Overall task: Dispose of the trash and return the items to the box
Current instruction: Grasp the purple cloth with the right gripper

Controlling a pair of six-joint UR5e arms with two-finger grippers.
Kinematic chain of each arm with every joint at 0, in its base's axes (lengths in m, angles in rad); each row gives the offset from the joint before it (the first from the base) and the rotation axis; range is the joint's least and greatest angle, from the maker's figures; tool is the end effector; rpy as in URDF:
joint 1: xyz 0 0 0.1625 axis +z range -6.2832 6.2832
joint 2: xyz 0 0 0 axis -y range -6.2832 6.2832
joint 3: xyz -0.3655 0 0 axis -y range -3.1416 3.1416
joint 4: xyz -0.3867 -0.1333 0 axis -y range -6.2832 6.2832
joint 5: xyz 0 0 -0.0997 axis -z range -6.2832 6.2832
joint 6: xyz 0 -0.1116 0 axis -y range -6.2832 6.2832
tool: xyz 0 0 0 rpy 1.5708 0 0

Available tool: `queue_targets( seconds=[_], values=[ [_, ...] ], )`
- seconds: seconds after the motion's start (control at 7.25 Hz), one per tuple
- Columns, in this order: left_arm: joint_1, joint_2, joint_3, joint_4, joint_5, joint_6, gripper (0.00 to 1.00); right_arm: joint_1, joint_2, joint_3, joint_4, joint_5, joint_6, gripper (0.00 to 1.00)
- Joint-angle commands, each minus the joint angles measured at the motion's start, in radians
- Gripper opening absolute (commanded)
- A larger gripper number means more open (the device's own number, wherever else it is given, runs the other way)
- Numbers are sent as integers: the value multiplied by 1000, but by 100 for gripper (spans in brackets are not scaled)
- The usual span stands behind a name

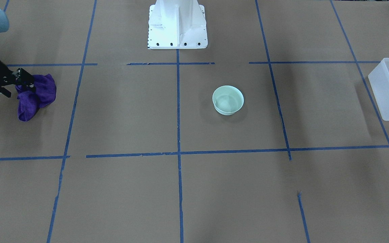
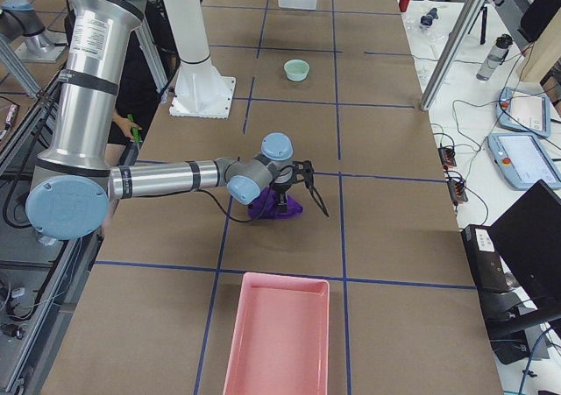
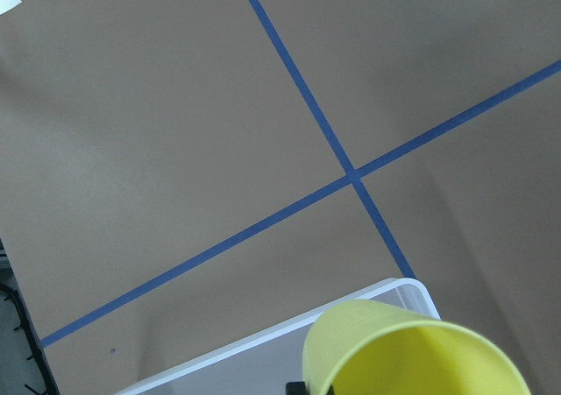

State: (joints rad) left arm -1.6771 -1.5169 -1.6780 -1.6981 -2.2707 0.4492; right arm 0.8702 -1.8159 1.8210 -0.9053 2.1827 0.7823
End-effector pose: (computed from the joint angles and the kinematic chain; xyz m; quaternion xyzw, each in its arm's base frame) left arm -0.1120 -0.4706 0.5729 0.1751 0.3051 0.1901 0.9166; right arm -0.2262 -0.3755 0.5247 0.0393 -0.4217 -0.0623 0.9038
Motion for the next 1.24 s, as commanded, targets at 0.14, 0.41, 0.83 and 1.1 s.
queue_targets(
  seconds=[0.14,0.41,0.83,1.1],
  values=[
    [-6,0,26,-2,-1,6,0,-39,-33,1,-3,2,-1,50],
    [-9,-3,43,-3,-1,6,0,-37,-36,29,-4,-3,96,0],
    [-9,1,95,-12,-12,-6,0,-17,-84,136,-7,14,103,0],
    [3,14,75,-18,-15,-180,0,114,-112,199,-12,139,101,0]
  ],
)
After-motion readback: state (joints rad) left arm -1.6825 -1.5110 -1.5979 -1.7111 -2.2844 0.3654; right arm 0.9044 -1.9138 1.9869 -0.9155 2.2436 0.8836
